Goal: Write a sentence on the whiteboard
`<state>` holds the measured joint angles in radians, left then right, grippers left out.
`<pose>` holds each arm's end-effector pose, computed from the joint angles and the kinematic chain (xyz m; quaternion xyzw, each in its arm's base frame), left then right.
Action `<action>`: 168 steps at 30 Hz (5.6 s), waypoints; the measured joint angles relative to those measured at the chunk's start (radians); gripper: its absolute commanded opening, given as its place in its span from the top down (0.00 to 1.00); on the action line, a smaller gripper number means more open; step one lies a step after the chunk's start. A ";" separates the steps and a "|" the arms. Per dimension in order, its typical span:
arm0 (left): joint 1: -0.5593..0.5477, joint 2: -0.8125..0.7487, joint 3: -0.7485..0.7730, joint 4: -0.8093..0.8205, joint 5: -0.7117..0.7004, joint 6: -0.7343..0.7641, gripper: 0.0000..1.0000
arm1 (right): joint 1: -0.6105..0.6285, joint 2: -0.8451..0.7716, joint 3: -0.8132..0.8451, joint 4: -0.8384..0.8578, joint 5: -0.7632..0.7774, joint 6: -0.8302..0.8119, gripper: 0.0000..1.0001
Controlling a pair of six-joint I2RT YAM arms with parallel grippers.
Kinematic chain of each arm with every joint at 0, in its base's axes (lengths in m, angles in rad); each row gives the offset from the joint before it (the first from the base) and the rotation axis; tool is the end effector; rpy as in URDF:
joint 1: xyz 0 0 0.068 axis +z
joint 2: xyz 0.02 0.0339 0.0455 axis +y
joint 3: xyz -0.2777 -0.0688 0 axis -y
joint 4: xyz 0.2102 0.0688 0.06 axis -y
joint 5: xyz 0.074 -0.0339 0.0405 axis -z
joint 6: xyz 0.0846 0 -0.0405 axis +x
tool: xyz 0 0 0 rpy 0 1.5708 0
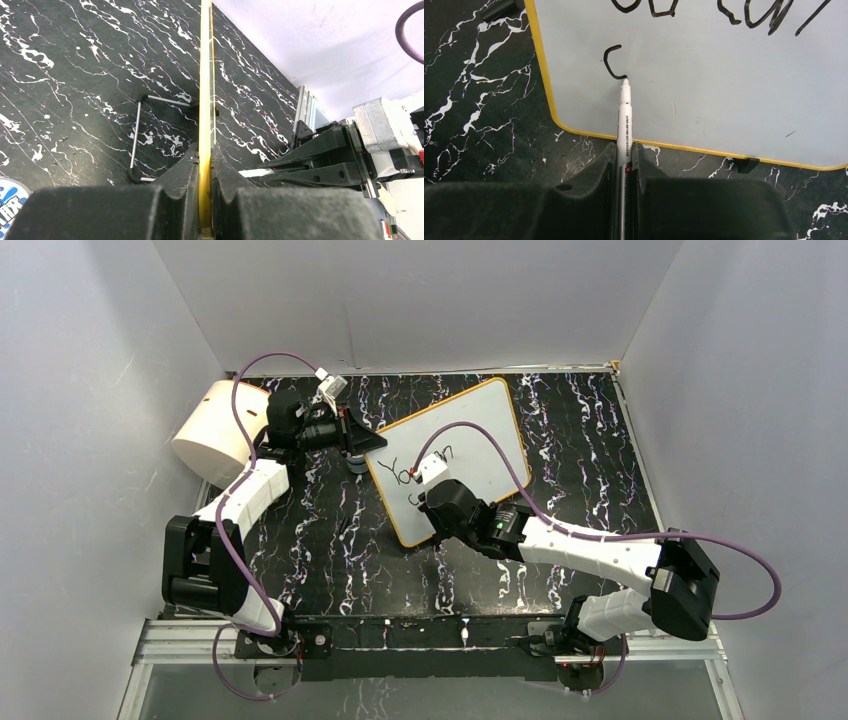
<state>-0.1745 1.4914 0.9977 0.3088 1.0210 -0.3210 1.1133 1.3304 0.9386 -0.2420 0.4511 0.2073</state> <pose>0.3102 -0.1279 0.3218 0.2622 0.6923 -0.5011 0.4482 0.1621 0.2457 0.2695 -0.2898 0.8261 0.1123 0.4700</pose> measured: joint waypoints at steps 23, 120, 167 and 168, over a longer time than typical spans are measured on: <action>0.000 0.000 0.000 0.000 -0.003 0.000 1.00 | 0.002 -0.004 0.000 0.035 0.029 -0.027 1.00; -0.003 -0.003 0.000 -0.002 -0.003 0.000 1.00 | -0.008 -0.026 0.017 0.080 0.037 -0.066 1.00; -0.003 -0.003 0.000 -0.002 -0.003 0.000 1.00 | -0.013 -0.014 0.011 -0.020 0.037 -0.045 1.00; -0.003 -0.003 0.000 -0.002 -0.003 0.000 1.00 | -0.013 -0.014 0.011 -0.016 0.037 -0.047 1.00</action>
<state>-0.1772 1.4883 0.9977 0.3065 1.0176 -0.3210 1.1000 1.3163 0.9497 -0.2581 0.4881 0.1604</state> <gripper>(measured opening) 0.052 0.207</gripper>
